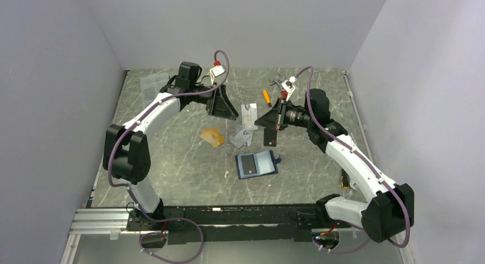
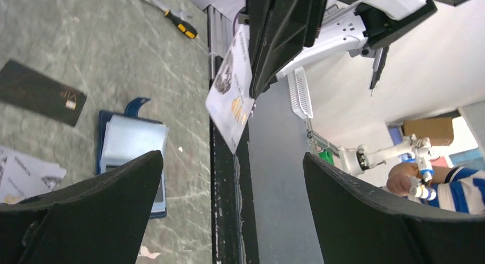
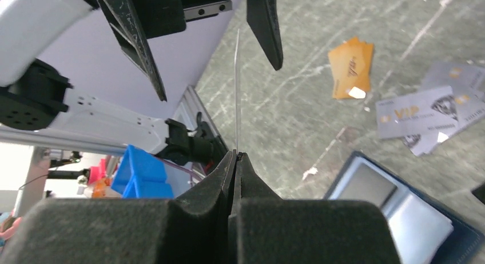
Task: Put the credit cards into the card holder
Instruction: Pick up the credit card from the center of the board.
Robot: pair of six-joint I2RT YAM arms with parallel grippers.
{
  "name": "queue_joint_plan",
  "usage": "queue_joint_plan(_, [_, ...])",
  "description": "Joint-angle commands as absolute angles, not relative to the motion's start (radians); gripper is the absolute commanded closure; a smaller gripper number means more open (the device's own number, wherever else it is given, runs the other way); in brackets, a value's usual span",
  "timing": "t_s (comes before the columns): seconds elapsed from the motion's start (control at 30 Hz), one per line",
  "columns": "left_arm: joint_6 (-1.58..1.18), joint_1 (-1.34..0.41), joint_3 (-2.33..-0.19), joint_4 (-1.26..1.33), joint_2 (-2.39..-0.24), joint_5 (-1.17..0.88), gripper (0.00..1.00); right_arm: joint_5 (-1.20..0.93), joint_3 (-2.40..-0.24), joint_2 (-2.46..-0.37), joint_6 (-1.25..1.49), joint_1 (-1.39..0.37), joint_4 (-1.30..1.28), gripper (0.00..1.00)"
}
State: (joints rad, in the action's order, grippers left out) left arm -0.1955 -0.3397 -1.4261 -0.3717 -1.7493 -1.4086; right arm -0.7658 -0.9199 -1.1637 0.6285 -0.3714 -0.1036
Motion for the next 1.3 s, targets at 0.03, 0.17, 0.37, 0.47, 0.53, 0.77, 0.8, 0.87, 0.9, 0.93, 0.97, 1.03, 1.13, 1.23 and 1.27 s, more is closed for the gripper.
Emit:
queue_joint_plan(0.03, [-0.469,-0.366,-1.399,-0.01,-1.691,-1.486,0.01,-0.849,-0.921,-1.163,0.753,-0.374,0.153,1.0])
queue_joint_plan(0.17, [-0.503,-0.375,-1.395,0.038,-1.697,-1.471,0.01,-0.869,-0.907,-1.167,0.803,-0.374,0.229,1.0])
queue_joint_plan(0.37, [-0.613,-0.386,-1.394,0.18,-1.682,-1.455,0.12,-0.847,-0.898,-1.176,0.818,-0.378,0.249,1.0])
queue_joint_plan(0.47, [-0.728,-0.386,-1.383,0.327,-1.684,-1.459,0.33,-0.825,-0.897,-1.188,0.805,-0.383,0.232,1.0])
queue_joint_plan(0.53, [-0.807,-0.388,-1.373,0.423,-1.69,-1.463,0.42,-0.815,-0.89,-1.19,0.815,-0.385,0.25,1.0])
queue_joint_plan(0.77, [-1.196,-0.396,-1.33,0.892,-1.749,-1.49,0.68,-0.821,-0.874,-1.203,0.838,-0.401,0.307,1.0])
queue_joint_plan(0.8, [-1.254,-0.396,-1.329,0.966,-1.759,-1.494,0.71,-0.829,-0.87,-1.205,0.845,-0.402,0.326,0.99])
queue_joint_plan(0.87, [-1.318,-0.397,-1.33,1.041,-1.771,-1.497,0.77,-0.839,-0.859,-1.208,0.868,-0.402,0.367,0.92])
queue_joint_plan(0.9, [-1.316,-0.397,-1.331,1.036,-1.77,-1.497,0.8,-0.843,-0.859,-1.213,0.878,-0.402,0.382,0.89])
queue_joint_plan(0.93, [-1.303,-0.398,-1.33,1.021,-1.767,-1.497,0.83,-0.849,-0.863,-1.22,0.889,-0.402,0.398,0.85])
queue_joint_plan(0.97, [-1.289,-0.4,-1.329,1.0,-1.762,-1.497,0.87,-0.859,-0.871,-1.229,0.903,-0.402,0.42,0.83])
queue_joint_plan(1.03, [-1.284,-0.403,-1.324,0.99,-1.754,-1.495,0.94,-0.869,-0.89,-1.249,0.917,-0.401,0.447,0.8])
queue_joint_plan(1.13, [-1.282,-0.406,-1.316,0.983,-1.741,-1.493,1.0,-0.885,-0.917,-1.279,0.943,-0.402,0.482,0.79])
queue_joint_plan(1.23, [-1.234,-0.406,-1.308,0.919,-1.722,-1.489,1.0,-0.895,-0.92,-1.294,0.987,-0.403,0.545,0.8])
queue_joint_plan(1.27, [-1.208,-0.406,-1.306,0.89,-1.715,-1.487,1.0,-0.898,-0.919,-1.298,1.003,-0.405,0.562,0.8])
